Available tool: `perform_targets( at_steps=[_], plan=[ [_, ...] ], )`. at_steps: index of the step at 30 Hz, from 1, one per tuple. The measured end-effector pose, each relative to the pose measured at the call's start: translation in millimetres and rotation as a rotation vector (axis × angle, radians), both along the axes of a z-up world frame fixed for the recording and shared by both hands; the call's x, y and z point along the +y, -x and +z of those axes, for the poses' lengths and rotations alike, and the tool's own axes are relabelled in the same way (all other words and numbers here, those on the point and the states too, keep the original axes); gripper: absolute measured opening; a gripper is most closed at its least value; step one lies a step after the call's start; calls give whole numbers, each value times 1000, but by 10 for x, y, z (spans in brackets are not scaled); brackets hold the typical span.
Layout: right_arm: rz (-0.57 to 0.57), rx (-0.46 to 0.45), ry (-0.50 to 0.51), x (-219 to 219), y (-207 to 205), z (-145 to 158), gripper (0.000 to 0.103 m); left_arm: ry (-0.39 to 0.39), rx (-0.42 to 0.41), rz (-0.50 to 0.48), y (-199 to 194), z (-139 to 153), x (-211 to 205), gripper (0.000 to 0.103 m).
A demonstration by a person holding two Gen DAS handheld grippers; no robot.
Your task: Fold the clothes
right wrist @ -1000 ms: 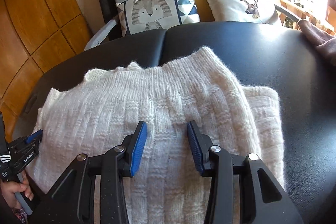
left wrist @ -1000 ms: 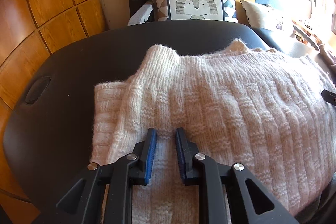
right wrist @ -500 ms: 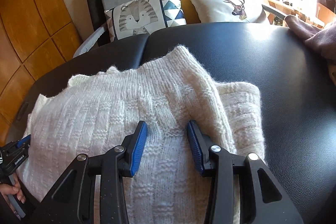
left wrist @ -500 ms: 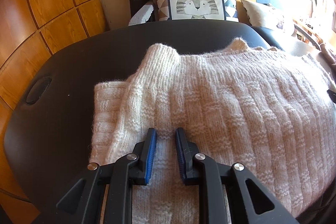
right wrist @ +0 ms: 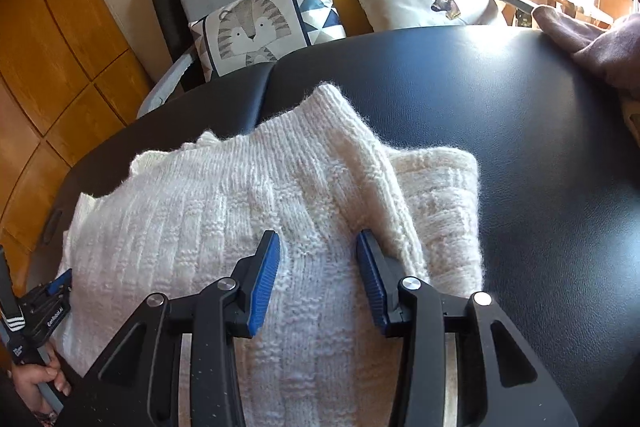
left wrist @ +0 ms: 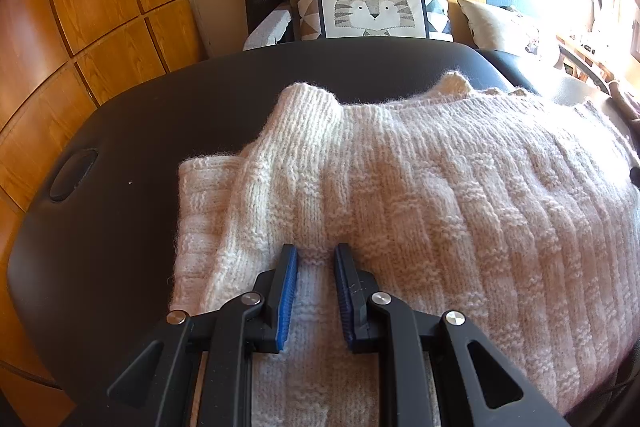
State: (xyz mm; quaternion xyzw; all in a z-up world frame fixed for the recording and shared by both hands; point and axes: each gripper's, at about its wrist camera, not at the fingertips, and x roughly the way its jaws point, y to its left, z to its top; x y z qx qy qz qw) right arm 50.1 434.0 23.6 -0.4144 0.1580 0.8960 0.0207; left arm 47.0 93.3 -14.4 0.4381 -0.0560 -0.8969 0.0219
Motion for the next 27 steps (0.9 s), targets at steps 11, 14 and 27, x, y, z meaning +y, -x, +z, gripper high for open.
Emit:
perform_targets(
  at_steps=[11,14,27],
  plan=[
    [-38,-16,69,44,-92,130,44,6,-2,1,9,0,-3,19],
    [-33,9,91,39,-149,173,49,10,-1,2,10,-1,5,19],
    [10,-11,5,-18,-96,-5,52,13,0,7,-7,-1,40,19]
  ],
)
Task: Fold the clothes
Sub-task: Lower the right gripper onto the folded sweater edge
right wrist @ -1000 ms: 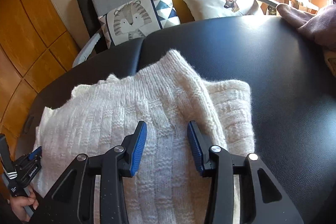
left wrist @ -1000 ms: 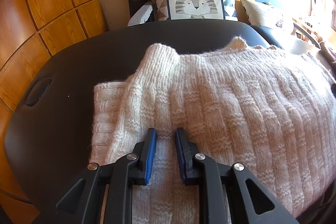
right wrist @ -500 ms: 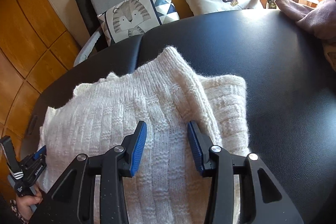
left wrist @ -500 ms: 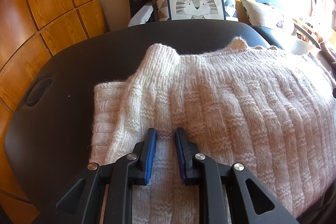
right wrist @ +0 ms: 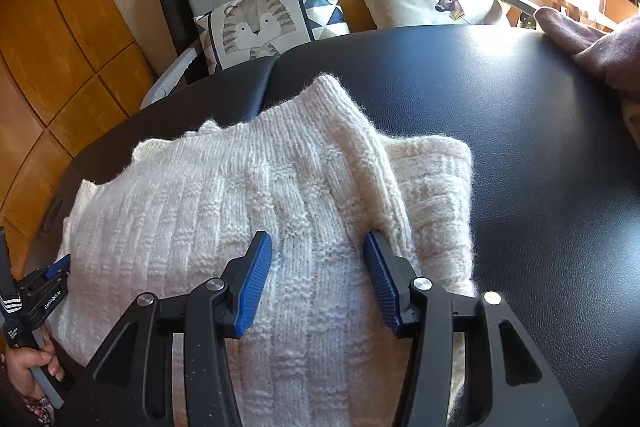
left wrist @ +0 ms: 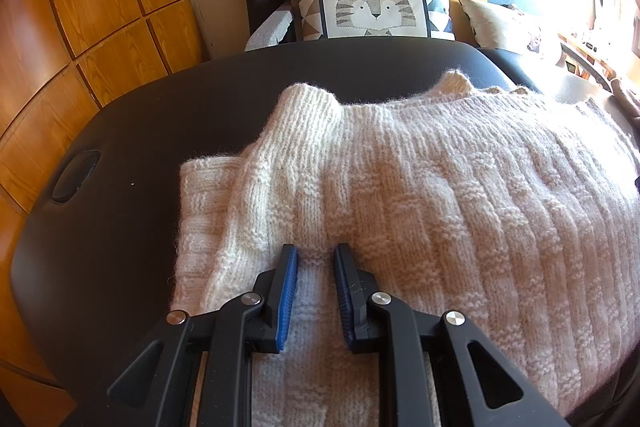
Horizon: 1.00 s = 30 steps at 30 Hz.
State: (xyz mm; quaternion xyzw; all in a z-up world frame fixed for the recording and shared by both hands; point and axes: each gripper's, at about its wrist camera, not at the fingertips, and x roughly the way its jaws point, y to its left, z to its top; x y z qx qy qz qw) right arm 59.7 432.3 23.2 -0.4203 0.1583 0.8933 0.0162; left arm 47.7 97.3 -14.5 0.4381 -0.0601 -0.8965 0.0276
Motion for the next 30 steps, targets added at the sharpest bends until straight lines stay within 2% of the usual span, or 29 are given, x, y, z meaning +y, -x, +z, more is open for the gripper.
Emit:
perform_targets(
  at_steps=[14,17,30],
  plan=[
    [-24,-3,65,68,-16,-5,52,-15,-17,-17,24,13,-38,19],
    [-27,-2,62,51,-25,-4,52,-40,-35,-21,65,33,-83,19],
    [-30,3,65,46,-40,-5,52,-24,-35,-16,40,22,-29,19]
  ],
)
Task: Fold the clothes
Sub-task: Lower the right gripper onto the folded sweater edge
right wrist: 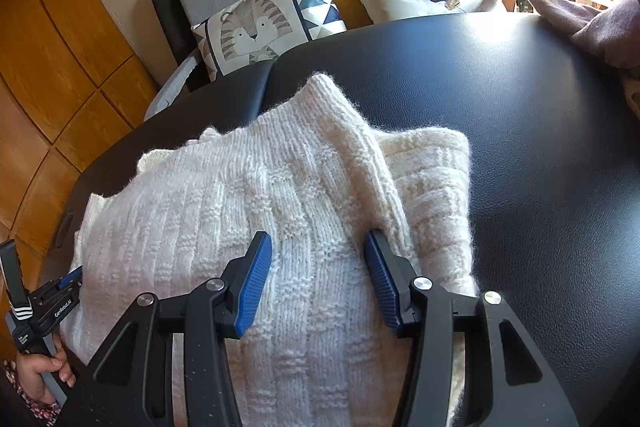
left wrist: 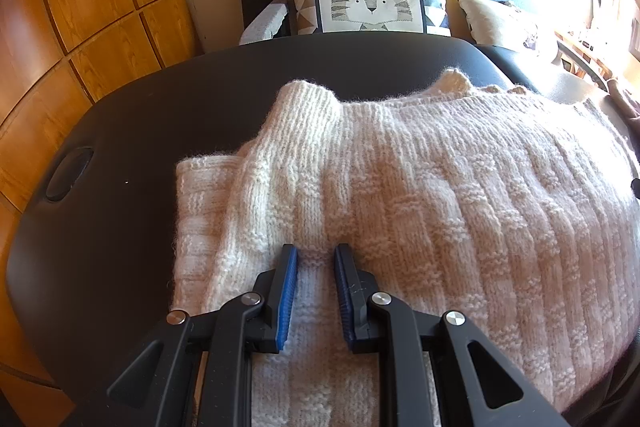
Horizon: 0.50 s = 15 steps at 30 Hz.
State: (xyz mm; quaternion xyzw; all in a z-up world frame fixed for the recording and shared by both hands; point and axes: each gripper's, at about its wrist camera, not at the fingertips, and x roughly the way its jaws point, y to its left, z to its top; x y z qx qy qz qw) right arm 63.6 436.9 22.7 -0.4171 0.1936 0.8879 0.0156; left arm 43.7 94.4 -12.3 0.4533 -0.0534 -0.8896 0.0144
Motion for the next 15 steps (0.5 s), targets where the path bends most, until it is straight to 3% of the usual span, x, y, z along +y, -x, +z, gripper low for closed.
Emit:
perform_targets(
  at_steps=[12,14,15],
  plan=[
    [-6,-2,-16,-13,17,5,52,1,3,3,-14,-7,4,19],
    [4,-7,11,-9,37,34,58,-2,1,4,-12,0,-1,19],
    [14,-9,28,-10,48,52,67,-3,0,5,-11,3,-3,19]
  ],
)
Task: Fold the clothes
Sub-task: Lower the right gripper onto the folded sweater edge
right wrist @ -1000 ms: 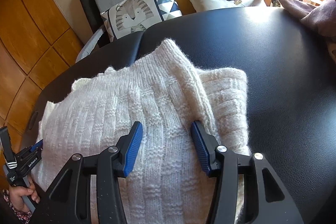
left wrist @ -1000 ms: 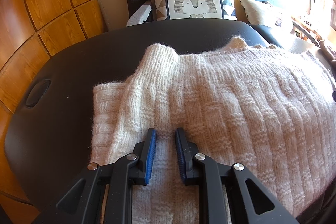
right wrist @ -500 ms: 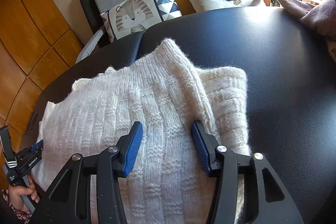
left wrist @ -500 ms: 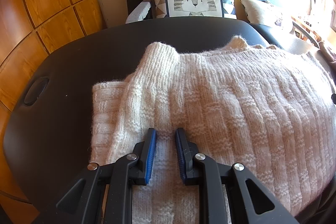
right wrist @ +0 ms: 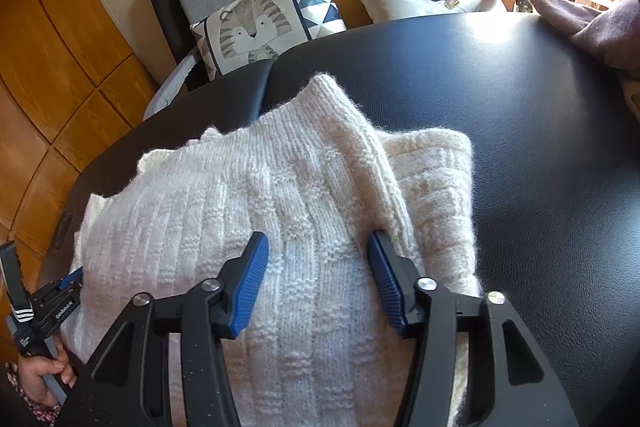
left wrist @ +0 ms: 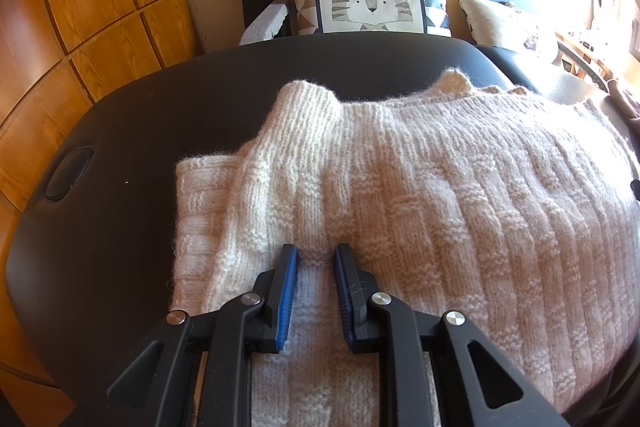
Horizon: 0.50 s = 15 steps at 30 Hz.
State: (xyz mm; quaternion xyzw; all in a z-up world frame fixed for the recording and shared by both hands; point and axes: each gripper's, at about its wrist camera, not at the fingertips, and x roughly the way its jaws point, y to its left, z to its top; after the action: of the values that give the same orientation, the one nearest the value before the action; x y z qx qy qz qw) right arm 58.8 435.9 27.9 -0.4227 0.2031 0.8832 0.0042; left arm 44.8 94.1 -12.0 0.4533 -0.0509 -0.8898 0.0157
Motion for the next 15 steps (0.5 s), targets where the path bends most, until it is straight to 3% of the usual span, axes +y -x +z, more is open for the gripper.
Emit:
perform_targets(
  at_steps=[4,11,14,15],
  plan=[
    [12,11,14,-1,-20,125,69,-29,-13,0,32,66,-46,19],
    [-35,58,-9,127,-190,278,69,54,36,-49,-8,268,181,19],
    [-86,82,-80,260,-267,355,70,-10,57,-98,-24,393,365,19],
    [-95,82,-101,312,-282,369,75,-37,60,-119,-26,430,429,19]
  ],
)
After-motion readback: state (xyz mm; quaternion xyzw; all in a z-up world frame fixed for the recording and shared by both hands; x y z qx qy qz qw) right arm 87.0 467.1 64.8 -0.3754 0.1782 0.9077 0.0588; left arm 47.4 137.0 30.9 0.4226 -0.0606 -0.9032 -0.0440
